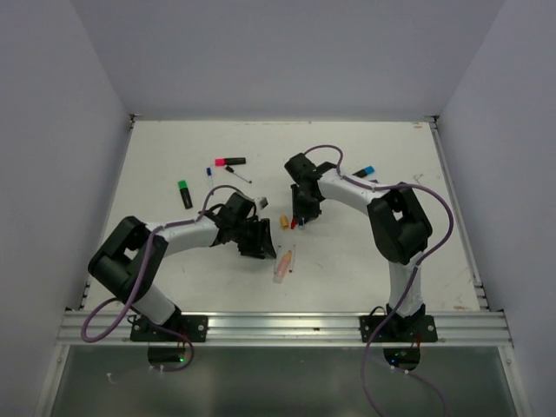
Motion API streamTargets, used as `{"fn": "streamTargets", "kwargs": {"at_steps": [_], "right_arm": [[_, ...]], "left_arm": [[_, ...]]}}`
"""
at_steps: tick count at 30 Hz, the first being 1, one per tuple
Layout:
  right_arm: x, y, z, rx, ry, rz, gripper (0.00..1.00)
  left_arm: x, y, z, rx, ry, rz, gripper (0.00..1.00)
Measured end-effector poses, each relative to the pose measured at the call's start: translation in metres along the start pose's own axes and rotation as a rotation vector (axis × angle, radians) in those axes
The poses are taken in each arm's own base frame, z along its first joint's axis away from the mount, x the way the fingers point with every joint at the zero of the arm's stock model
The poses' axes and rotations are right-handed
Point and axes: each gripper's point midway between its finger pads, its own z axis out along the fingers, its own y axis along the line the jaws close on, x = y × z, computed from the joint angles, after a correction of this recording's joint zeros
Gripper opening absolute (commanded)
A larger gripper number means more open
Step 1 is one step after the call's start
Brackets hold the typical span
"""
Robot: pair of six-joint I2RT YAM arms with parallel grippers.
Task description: Open the pen caps
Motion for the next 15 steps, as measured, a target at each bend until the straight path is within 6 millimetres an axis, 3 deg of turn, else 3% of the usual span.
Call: {"fn": "streamTargets", "kwargs": {"at_steps": [4, 8, 12, 15], "right_arm": [[-0.001, -0.001, 0.000, -0.001, -0.003, 0.004, 0.54], [-0.014, -0.006, -0.006, 0.000, -0.016, 0.028, 0.58], [-0.057, -0.012, -0.027, -0.024, -0.097, 0.087, 0.59], [-0.096, -0.033, -0.046, -0.029, -0.170, 0.165, 0.58]], "left_arm": [[-0.002, -0.002, -0.002, 0.002, -0.011, -0.001, 0.56], [-0.004, 0.001, -0.004, -0.016, -0.026, 0.002, 0.58], [-0.006, 0.005, -0.008, -0.051, -0.033, 0.014, 0.60], [-0.016, 0.003, -0.016, -0.081, -0.053, 0.036, 0.61]]}}
